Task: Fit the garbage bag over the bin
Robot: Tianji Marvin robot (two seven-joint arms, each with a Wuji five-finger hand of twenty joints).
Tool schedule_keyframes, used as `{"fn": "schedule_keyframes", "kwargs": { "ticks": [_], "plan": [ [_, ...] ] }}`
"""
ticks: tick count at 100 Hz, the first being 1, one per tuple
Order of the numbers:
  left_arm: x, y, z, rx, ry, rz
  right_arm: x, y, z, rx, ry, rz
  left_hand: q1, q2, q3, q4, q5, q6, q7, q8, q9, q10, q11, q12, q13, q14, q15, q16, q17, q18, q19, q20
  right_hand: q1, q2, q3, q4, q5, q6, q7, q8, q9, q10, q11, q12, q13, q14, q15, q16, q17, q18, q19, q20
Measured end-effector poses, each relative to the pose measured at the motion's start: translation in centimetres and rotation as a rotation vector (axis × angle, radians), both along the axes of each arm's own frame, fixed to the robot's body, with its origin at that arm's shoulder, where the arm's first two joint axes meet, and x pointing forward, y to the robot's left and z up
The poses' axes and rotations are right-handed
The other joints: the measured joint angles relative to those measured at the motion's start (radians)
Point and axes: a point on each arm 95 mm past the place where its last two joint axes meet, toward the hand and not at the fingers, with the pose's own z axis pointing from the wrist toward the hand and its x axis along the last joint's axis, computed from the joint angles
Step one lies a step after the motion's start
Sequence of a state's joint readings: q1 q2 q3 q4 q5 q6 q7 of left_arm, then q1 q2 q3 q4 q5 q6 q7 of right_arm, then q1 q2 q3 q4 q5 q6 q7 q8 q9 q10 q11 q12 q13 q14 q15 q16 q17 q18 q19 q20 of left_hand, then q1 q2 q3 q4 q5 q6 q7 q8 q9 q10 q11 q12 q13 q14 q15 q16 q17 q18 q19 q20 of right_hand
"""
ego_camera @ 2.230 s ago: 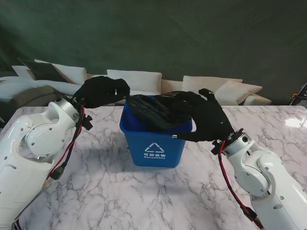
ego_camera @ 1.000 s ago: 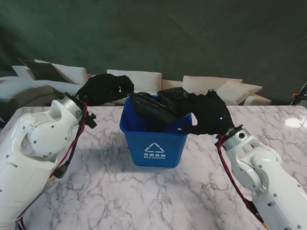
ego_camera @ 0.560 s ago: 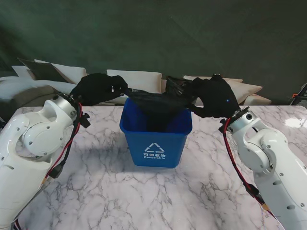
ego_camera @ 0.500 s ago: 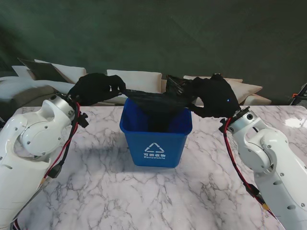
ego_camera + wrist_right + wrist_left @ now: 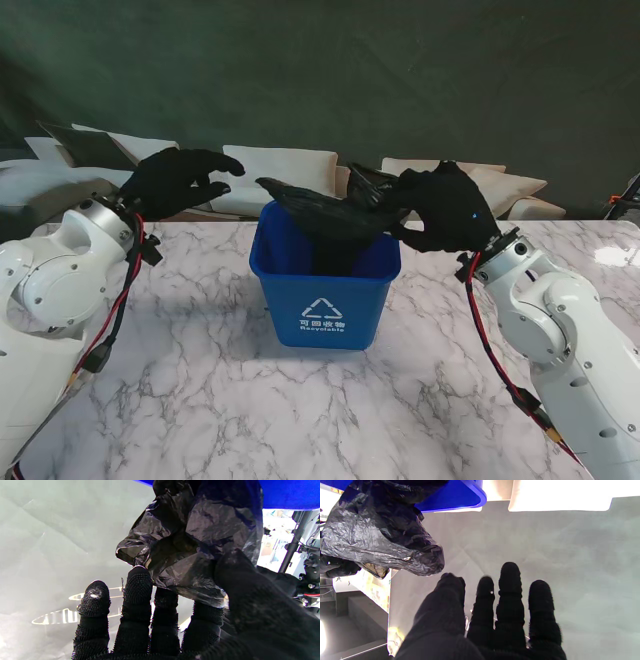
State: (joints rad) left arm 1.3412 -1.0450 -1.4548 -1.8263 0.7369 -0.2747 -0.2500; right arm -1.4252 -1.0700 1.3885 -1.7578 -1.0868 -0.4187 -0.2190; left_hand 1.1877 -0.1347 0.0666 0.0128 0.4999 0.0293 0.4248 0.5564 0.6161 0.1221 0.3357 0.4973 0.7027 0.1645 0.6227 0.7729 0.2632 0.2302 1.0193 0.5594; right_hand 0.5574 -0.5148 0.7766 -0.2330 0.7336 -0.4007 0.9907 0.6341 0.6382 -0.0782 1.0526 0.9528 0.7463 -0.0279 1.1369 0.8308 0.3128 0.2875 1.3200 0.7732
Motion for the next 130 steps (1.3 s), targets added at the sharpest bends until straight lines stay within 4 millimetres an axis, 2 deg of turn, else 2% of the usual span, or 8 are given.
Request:
{"fn": "schedule_keyframes", "kwargs": {
  "ticks": [22,36,44,66,86,108,122,130],
  "plan": [
    [-0.5,-0.7,0.8,-0.026,0.105,-0.075,0.3,0.2,0.0,-0.008,0.001,-0.011,-0.116,0.028,-0.015,0.0,-0.217,-0.033,-0.336,-0.275,-0.353,0.045,-0.223,-0.298,-0.169,0.033,-0.282,-0.212,-0.09,0.013,-0.184,-0.015,0.0,0.002,0.0,0.0,-0.004,-0.009,0.0,0.0,0.0,0.0,-0.009,-0.01,0.001,0.0,-0.004,-0.009,0.0,0.0,-0.006,-0.007],
    [-0.7,-1.3,1.4,-0.02,0.129,-0.134,0.6,0.3,0.2,-0.002,0.005,-0.034,-0.375,-0.046,-0.068,0.0,-0.241,-0.036,-0.379,-0.294,-0.429,0.07,-0.269,-0.34,-0.243,0.059,-0.345,-0.278,-0.123,0.024,-0.253,-0.035,0.0,0.003,0.0,0.0,-0.004,-0.009,0.0,0.0,0.0,0.0,-0.01,-0.01,0.001,0.0,-0.014,-0.01,0.0,0.0,-0.006,-0.008],
    [-0.8,-2.0,1.5,-0.005,0.12,-0.156,0.7,0.4,0.3,0.001,0.008,-0.044,-0.442,-0.084,-0.063,0.0,-0.241,-0.035,-0.379,-0.292,-0.425,0.07,-0.27,-0.338,-0.242,0.062,-0.346,-0.278,-0.123,0.024,-0.254,-0.031,0.0,0.003,0.0,0.0,-0.004,-0.009,0.0,0.0,0.0,0.002,-0.01,-0.01,0.001,0.0,-0.015,-0.01,0.0,0.0,-0.007,-0.008],
    [-0.2,-5.6,0.9,0.029,0.121,-0.221,1.0,1.2,0.4,0.022,0.019,-0.052,-0.443,-0.111,-0.063,0.0,-0.198,-0.034,-0.257,-0.131,-0.289,0.051,-0.123,-0.132,-0.213,0.05,-0.287,-0.167,-0.11,0.021,-0.229,0.011,0.0,0.01,-0.005,0.0,-0.004,-0.009,0.0,-0.01,0.0,0.003,-0.01,-0.011,0.001,0.0,-0.015,-0.01,-0.001,0.0,-0.014,-0.008],
    [0.4,-8.2,0.5,0.022,0.131,-0.236,1.2,1.9,0.5,0.033,0.031,-0.049,-0.425,-0.135,-0.062,0.0,-0.152,0.018,-0.242,-0.098,-0.276,0.054,-0.028,0.009,-0.212,0.037,-0.232,-0.08,-0.106,0.01,-0.198,0.011,0.001,0.01,-0.011,0.0,-0.004,-0.007,0.0,-0.02,0.011,0.004,-0.01,-0.011,0.001,0.0,-0.015,-0.01,-0.002,0.0,-0.015,-0.008],
    [0.3,-9.2,0.2,0.063,0.11,-0.248,1.4,2.3,0.6,0.033,0.045,-0.053,-0.444,-0.163,-0.061,-0.003,-0.128,0.051,-0.059,0.089,-0.28,0.06,0.042,0.141,-0.228,0.03,-0.202,-0.019,-0.102,-0.005,-0.161,0.02,0.009,0.01,-0.013,0.0,-0.004,0.002,0.0,-0.02,0.011,0.013,-0.011,-0.011,0.001,0.006,-0.015,-0.01,-0.01,0.0,-0.015,-0.008],
    [0.4,-9.4,-0.1,0.091,0.098,-0.236,1.4,2.6,0.6,0.037,0.05,-0.049,-0.436,-0.202,-0.061,-0.004,-0.128,0.084,-0.082,0.078,-0.294,0.071,0.043,0.142,-0.24,0.03,-0.17,0.001,-0.084,-0.025,-0.123,0.024,0.009,0.01,-0.013,0.0,-0.004,0.002,0.0,-0.022,0.011,0.014,-0.011,-0.011,0.001,0.006,-0.015,-0.01,-0.01,0.0,-0.015,-0.008],
    [0.6,-9.6,-0.1,0.095,0.111,-0.233,1.4,2.8,0.6,0.039,0.052,-0.045,-0.367,-0.2,-0.034,-0.004,-0.128,0.085,-0.084,0.067,-0.29,0.072,0.082,0.179,-0.221,0.017,-0.103,0.052,-0.053,-0.027,-0.075,0.029,0.009,0.01,-0.014,0.0,-0.004,0.002,0.0,-0.024,0.011,0.014,-0.011,-0.011,0.001,0.006,-0.015,-0.01,-0.01,0.0,-0.015,-0.008]
  ]
}}
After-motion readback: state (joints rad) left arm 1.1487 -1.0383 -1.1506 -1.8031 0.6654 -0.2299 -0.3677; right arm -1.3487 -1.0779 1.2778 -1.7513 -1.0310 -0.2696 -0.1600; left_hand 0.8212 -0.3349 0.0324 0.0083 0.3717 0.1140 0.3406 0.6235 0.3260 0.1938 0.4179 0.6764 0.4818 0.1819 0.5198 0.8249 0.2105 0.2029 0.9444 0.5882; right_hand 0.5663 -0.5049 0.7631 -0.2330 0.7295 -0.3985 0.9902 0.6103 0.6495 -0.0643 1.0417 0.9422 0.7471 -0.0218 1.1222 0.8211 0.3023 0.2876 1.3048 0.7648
